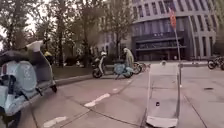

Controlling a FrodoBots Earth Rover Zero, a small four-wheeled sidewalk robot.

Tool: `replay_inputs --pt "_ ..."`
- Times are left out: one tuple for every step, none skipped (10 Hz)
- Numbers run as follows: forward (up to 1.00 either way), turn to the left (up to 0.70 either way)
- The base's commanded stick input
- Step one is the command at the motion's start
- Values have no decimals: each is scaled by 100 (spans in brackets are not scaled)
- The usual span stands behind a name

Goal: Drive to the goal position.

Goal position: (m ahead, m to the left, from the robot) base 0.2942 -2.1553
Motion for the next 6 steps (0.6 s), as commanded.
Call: replay_inputs --pt "0 70" --pt "0 70" --pt "0 70" --pt "0 70" --pt "0 70" --pt "0 70"
